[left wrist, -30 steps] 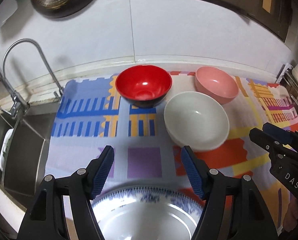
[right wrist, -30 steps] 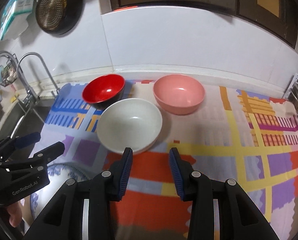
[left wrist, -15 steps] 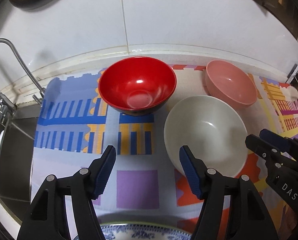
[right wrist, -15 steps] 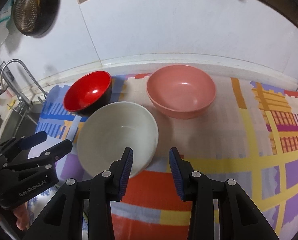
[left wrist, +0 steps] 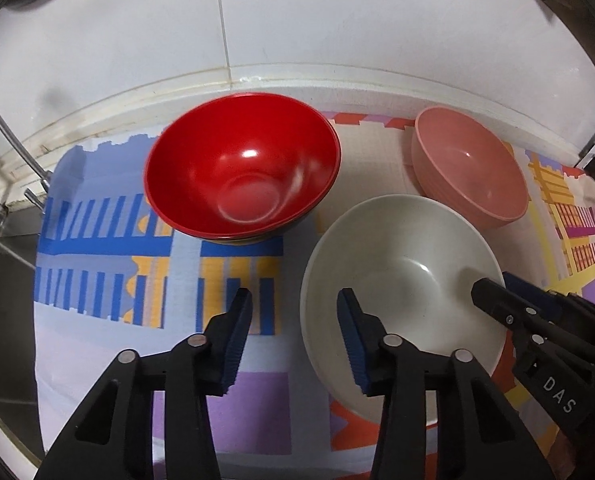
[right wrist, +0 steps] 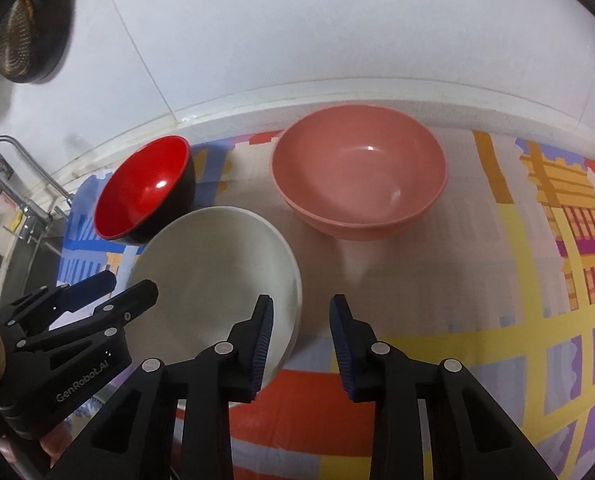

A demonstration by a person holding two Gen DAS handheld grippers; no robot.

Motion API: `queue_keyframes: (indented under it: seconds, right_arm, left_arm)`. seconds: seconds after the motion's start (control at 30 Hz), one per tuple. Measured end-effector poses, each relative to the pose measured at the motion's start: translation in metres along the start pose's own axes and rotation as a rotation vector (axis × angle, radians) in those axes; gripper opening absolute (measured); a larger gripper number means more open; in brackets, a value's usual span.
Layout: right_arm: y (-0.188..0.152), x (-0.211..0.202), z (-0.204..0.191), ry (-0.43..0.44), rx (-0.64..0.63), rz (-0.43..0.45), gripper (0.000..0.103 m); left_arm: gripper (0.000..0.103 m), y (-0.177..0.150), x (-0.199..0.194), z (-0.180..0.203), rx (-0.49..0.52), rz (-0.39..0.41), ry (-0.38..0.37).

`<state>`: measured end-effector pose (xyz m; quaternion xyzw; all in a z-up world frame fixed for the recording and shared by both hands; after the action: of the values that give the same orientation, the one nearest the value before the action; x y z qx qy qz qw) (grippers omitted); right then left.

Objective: Organize plates and bowls
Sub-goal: 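Move both grippers down to the rim of the white bowl, then close both grippers on the white bowl rim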

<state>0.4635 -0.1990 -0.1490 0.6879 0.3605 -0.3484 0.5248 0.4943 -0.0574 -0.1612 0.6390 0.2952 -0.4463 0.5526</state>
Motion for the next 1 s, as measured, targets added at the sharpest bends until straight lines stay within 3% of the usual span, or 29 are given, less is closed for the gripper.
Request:
queue_keyframes:
  seconds: [0.23,0.67,1.0]
  right_arm:
    - [-0.001,0.015,0.001,0.019,0.027,-0.064,0.014]
    - [-0.003,0.012,0.000,0.017,0.037,-0.074,0.010]
    - [-0.021,-0.026,0.015,0.002,0.062,-0.064,0.010]
  left_arm:
    - [0.015,-0.001,0.015,0.009,0.019,-0.046,-0.031]
    - [0.013,-0.008,-0.003,0.016,0.011,-0.029,-0.033]
    - [0.013,-0.034,-0.045,0.049,0.068,0.004,-0.083]
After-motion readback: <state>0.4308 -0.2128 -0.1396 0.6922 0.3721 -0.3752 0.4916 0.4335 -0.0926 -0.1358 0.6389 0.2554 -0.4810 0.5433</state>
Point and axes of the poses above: each gripper's, at about its wrist camera, not at the fingertips, and x roughly the way its jaws point, z to its right, y to its top, the point moved 5 cm from there along x, roughly the way its jaws point, and after that the axes turned 3 degrees about x, right-handed, at the moved point
